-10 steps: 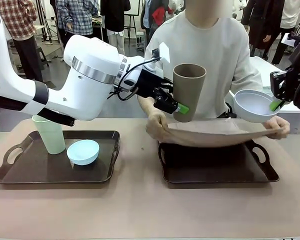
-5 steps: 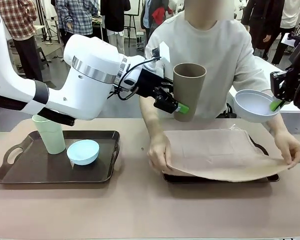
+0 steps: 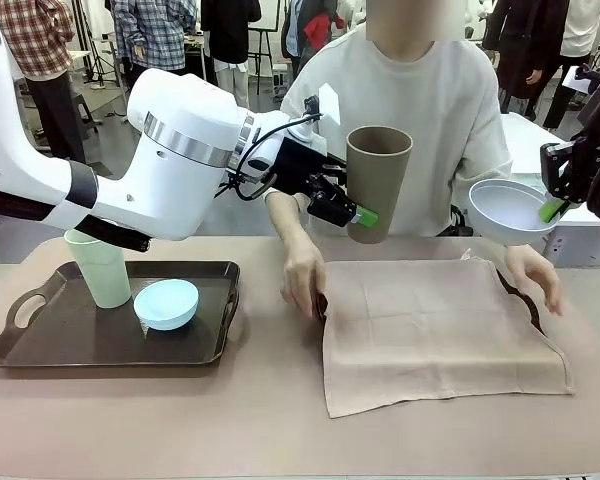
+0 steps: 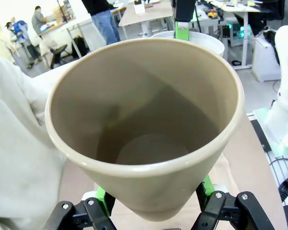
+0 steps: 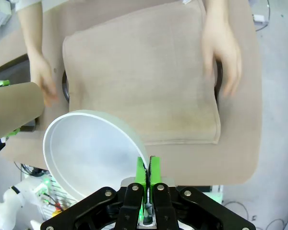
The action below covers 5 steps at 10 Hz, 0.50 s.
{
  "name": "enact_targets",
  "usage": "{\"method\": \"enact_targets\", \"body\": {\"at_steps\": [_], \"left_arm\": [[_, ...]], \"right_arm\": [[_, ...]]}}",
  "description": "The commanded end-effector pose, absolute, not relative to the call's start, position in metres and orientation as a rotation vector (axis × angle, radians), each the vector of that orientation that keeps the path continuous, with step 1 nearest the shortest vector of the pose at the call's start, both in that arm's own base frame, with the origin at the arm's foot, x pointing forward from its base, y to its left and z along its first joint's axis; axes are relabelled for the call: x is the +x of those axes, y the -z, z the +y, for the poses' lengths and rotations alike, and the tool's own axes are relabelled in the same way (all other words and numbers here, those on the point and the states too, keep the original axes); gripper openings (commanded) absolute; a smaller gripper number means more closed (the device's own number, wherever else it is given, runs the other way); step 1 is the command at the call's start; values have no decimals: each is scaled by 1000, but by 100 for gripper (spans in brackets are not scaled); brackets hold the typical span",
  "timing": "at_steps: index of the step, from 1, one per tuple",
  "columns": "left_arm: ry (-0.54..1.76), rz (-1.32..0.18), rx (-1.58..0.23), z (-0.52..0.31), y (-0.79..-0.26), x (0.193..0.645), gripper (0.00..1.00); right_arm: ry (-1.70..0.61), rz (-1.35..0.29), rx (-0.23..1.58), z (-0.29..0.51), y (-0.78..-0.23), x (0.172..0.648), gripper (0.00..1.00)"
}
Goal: Set up a tray with a mat and arrange the tableware.
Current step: Place the Picnic Bowl and Reusable plastic cup back onto the Handle tray in front of the human's position.
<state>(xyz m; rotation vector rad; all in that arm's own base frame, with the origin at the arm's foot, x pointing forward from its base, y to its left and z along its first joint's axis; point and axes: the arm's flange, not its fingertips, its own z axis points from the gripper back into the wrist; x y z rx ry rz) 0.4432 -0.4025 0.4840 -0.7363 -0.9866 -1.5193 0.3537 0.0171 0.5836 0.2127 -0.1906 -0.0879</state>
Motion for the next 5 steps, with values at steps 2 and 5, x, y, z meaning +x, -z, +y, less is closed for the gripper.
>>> {"method": "enact_targets", "body": {"at_steps": [2, 5], "left_arm": [[1527, -994, -745, -403, -486, 445, 76], [1527, -994, -745, -403, -486, 445, 76]], "right_arm": [[89, -187, 210, 16, -583, 355, 0], [89, -187, 210, 16, -583, 355, 0]]}}
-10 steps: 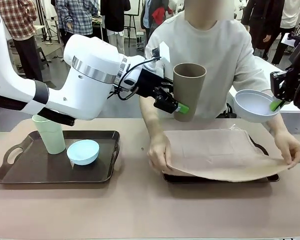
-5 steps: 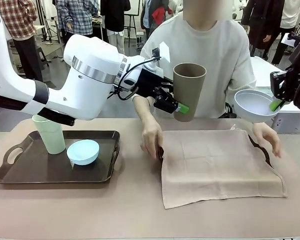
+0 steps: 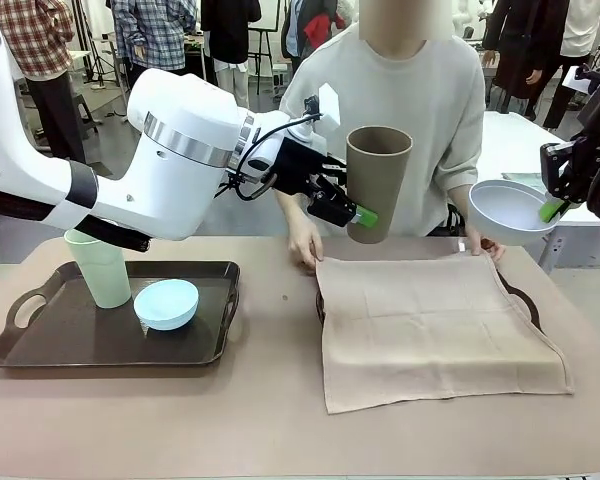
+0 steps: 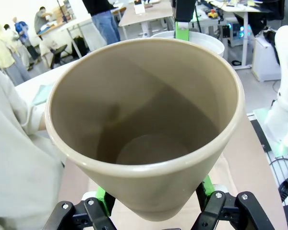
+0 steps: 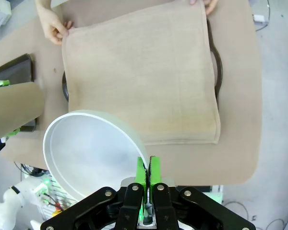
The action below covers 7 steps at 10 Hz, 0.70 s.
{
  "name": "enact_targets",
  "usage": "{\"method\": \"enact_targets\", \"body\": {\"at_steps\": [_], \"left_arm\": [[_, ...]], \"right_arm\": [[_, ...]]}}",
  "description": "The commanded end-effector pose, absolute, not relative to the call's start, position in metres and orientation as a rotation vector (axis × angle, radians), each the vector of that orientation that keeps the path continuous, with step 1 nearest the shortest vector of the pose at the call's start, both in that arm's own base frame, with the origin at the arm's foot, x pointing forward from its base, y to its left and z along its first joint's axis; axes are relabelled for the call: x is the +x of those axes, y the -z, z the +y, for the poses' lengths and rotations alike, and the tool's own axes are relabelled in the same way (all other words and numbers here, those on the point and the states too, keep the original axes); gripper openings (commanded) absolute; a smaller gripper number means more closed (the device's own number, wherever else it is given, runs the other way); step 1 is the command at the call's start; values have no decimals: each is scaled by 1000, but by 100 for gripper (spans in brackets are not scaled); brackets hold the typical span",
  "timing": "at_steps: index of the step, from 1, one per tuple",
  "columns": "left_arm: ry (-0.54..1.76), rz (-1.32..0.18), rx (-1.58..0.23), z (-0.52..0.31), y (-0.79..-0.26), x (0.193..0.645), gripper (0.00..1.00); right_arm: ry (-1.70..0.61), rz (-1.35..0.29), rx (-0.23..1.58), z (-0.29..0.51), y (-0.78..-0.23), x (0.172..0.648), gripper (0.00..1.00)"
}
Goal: Set up a tray with a mat and arrange the tableware.
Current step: Place the Picnic Bowl and Reusable plastic cup back onto the Handle tray in front of the human's position.
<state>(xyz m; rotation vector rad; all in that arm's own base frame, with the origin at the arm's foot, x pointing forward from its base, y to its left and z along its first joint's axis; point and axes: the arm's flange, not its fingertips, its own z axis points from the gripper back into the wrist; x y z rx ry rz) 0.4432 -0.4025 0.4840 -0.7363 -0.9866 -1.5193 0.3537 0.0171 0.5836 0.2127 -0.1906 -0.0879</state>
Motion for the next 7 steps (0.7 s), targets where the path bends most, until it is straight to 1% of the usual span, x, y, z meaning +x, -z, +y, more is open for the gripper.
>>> {"method": "enact_targets", "body": {"at_steps": [1, 7], "left_arm": [[1527, -994, -745, -403, -486, 445, 76], [1527, -994, -745, -403, -486, 445, 76]], "right_arm": [[89, -187, 210, 16, -583, 355, 0], [89, -187, 210, 16, -583, 355, 0]]}}
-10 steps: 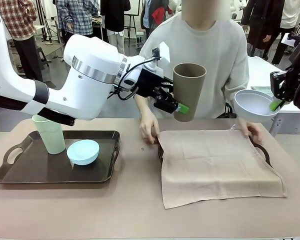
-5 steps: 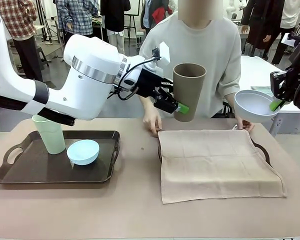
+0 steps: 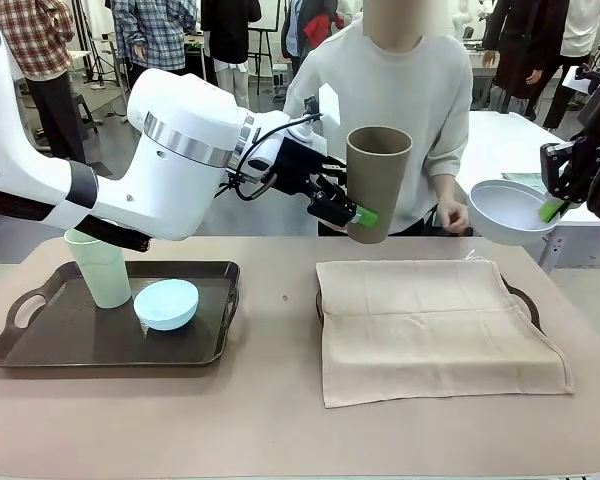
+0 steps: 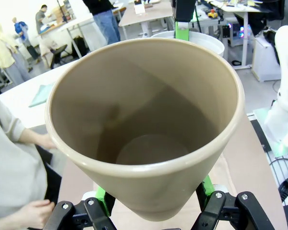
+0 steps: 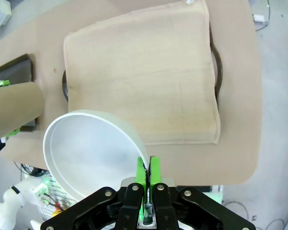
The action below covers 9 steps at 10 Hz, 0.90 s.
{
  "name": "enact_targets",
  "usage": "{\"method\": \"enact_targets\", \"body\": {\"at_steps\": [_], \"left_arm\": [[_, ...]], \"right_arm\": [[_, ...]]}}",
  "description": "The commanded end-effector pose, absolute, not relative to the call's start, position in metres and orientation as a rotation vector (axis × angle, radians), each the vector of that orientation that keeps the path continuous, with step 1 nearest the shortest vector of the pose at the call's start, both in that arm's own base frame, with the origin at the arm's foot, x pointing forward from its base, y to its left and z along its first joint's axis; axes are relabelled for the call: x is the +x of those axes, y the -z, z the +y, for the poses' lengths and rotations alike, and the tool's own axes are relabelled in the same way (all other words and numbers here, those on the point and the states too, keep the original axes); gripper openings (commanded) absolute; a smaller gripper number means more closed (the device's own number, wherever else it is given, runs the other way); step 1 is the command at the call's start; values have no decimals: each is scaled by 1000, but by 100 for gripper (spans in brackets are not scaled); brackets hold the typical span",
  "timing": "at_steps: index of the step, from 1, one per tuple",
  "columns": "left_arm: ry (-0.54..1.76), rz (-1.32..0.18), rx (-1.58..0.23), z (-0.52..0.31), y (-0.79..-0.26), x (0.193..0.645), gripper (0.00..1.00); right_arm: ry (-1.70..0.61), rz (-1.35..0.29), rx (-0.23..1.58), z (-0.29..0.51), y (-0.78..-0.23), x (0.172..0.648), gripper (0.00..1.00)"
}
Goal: Set up a tray with a mat and arrange the tableware.
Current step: Place the Picnic Bowl and Reusable plastic cup back onto the Handle tray in front of the human's position.
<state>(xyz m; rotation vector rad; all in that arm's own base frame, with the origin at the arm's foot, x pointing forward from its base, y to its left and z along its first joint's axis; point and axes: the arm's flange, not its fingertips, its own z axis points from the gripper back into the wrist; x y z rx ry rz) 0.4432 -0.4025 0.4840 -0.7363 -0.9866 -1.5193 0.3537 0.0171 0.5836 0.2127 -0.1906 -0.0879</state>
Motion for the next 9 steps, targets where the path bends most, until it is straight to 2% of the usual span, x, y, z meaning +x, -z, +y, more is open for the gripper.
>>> {"method": "enact_targets", "body": {"at_steps": [1, 2, 5, 9], "left_arm": [[1527, -994, -745, -403, -486, 445, 76], [1519, -987, -736, -403, -484, 443, 81], [1486, -978, -868, -401, -437, 462, 81], [1506, -946, -886, -408, -379, 489, 81]], "right_arm": [[89, -187, 210, 16, -583, 355, 0], [88, -191, 213, 17, -584, 354, 4], [83, -145, 252, 12, -538, 380, 4], [97, -138, 192, 22, -476, 414, 4]]}}
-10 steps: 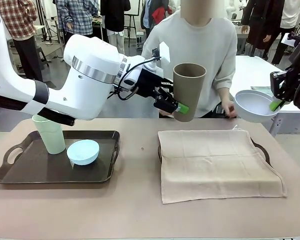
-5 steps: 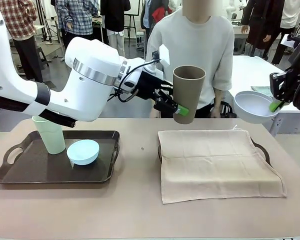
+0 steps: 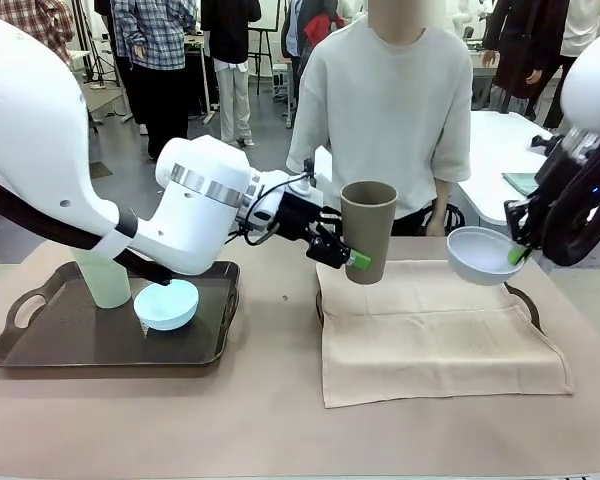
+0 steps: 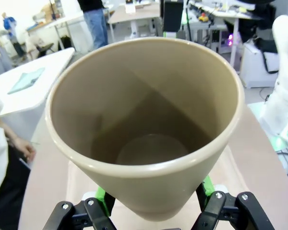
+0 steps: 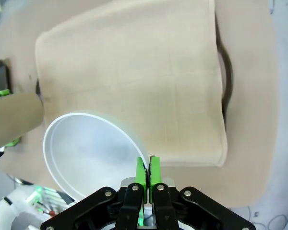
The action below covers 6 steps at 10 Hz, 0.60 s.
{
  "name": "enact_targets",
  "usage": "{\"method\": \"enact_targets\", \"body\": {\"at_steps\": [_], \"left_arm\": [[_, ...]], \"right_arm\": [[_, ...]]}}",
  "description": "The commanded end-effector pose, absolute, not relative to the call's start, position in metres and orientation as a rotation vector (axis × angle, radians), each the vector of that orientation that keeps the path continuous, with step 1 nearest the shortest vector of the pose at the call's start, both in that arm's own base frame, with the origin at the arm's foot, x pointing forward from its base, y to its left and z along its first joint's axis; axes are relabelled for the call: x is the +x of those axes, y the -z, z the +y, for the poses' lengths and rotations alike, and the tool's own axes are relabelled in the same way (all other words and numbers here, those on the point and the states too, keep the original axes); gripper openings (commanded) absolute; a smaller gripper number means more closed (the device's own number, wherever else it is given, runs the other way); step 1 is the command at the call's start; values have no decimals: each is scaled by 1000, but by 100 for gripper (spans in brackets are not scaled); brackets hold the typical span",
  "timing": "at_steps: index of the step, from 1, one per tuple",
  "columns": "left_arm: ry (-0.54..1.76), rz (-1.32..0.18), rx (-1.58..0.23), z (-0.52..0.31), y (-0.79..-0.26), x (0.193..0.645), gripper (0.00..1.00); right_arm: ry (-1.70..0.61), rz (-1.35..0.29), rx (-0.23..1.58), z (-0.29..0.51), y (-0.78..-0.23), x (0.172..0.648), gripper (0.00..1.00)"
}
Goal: Set up a tray with a mat and arrange the tableware.
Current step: Place the Picnic Bowl and Reusable plastic cup back onto the Handle tray in front of the human's position.
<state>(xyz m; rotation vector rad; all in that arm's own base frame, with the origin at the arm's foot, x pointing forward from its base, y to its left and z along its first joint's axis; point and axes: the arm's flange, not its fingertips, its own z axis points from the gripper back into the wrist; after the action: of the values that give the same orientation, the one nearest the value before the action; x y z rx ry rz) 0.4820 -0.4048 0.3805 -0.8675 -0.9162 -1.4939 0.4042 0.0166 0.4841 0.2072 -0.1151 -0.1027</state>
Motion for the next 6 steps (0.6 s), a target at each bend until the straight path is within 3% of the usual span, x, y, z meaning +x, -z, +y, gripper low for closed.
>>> {"method": "enact_targets", "body": {"at_steps": [1, 3, 4, 6], "left_arm": [[1513, -935, -876, -410, -367, 493, 81], [1513, -900, -826, -409, -367, 489, 81], [1493, -901, -871, -406, -360, 492, 81], [1493, -901, -871, -406, -360, 492, 81]], "right_arm": [[108, -157, 161, 24, -465, 421, 4], [205, -164, 78, 28, -468, 430, 4], [99, -138, 178, 23, -464, 421, 4], [99, -138, 178, 23, -464, 421, 4]]}}
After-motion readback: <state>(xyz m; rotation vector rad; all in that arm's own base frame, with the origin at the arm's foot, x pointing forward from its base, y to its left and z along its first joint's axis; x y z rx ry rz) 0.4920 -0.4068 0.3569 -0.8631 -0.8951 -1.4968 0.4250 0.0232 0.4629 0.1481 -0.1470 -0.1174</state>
